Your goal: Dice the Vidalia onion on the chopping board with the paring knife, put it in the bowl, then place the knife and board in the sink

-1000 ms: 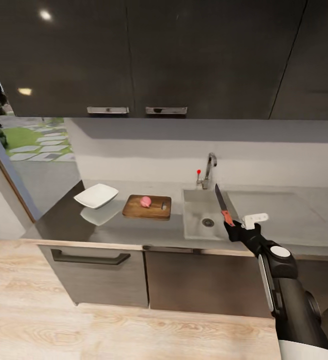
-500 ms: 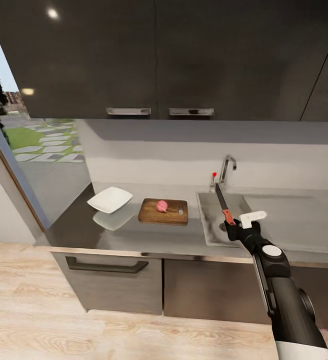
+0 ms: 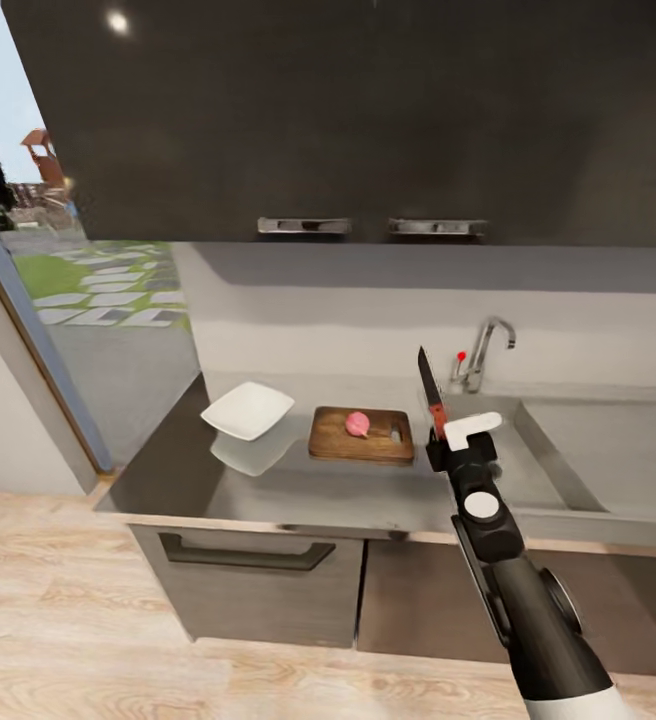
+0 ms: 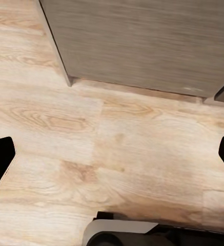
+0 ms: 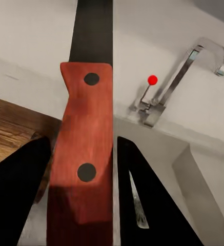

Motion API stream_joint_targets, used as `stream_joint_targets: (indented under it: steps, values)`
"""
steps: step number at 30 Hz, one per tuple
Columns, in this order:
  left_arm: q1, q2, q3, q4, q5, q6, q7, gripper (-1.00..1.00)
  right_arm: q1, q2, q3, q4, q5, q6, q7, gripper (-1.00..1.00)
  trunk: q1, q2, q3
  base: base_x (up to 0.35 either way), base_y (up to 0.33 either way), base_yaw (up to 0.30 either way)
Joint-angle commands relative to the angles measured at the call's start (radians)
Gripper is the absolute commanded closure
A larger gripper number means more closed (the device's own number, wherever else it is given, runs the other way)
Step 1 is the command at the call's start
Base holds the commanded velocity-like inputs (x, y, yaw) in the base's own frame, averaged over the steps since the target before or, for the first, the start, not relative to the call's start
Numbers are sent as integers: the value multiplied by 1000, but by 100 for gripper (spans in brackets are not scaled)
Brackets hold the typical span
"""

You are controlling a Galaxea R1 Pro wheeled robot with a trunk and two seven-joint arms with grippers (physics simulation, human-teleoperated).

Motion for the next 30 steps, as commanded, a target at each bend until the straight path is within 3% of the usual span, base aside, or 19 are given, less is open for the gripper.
stream_joint_targets:
  steps: [1, 5, 14, 26, 30]
  values:
    - [0, 0, 0, -1, -1, -2, 2, -100, -1, 0, 9, 0, 6, 7, -9, 100, 1, -2, -2, 150, 271, 0]
    - [0, 0, 0, -1, -1, -2, 2, -100, -1, -3, 38, 2, 5, 8, -28, 100, 1, -2, -2, 151, 271, 0]
    - [0, 0, 0, 0, -1, -2, 2, -100, -1, -8, 44, 3, 14, 8, -32, 100, 1, -2, -2, 199, 215, 0]
    - [0, 0, 0, 1, -1, -1, 2, -100, -1, -8, 43, 3, 27, 9, -33, 100, 1, -2, -2, 21, 19, 0]
    - [0, 0, 2, 8, -1, -1, 2, -100, -1, -8, 44, 3, 50, 9, -32, 100, 1, -2, -2, 0, 0, 0]
